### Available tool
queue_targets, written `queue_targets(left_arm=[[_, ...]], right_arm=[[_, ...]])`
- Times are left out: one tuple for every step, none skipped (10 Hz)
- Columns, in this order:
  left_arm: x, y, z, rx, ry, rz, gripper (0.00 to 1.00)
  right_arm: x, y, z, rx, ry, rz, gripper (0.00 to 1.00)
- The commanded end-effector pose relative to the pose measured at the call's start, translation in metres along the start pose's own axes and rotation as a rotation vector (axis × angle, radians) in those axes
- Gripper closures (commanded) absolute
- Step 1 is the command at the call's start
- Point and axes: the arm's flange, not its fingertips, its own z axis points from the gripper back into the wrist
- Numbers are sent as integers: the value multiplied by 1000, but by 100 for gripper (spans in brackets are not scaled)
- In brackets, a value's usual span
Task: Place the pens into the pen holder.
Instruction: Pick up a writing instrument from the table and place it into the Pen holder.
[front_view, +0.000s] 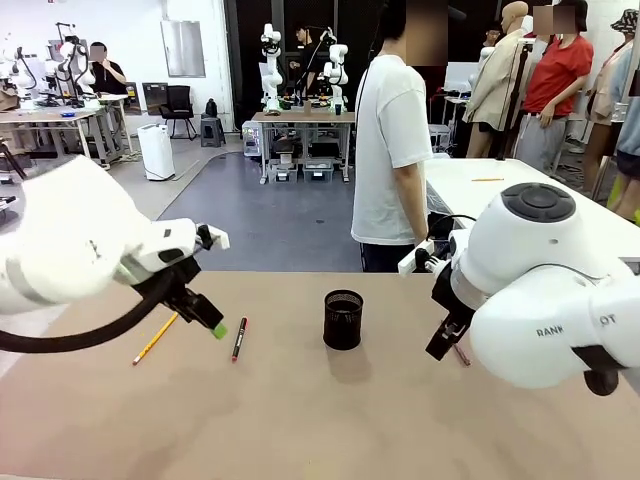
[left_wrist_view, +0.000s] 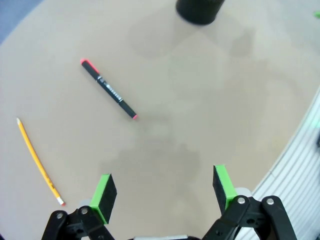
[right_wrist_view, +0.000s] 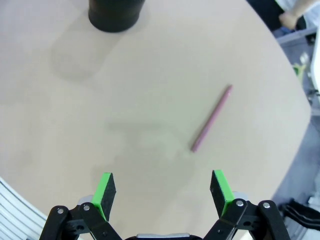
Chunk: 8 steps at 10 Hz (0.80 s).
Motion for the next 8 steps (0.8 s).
queue_targets(left_arm=[[6,31,14,-33,-25,-28,0],[7,37,25,-30,-46,-45,0],[8,40,29,-19,-70,-53,0],[8,24,25,-20,-29,-20,0],[8,24,25,-20,-29,-20,0],[8,24,25,-20,-29,-20,0],[8,24,25,-20,-29,-20,0],[8,24,25,-20,-29,-20,0]], right_arm=[[3,27,17,-78,97,-25,0],[8,34,24,-81,117,-45,0],[11,49,20,-50,130,-84,0],[-1,23,18,-56,81,-14,0],[-1,23,18,-56,81,-14,0],[-1,23,18,-56,81,-14,0],[-1,23,18,-56,81,-14,0],[-1,23,18,-56,81,-14,0]])
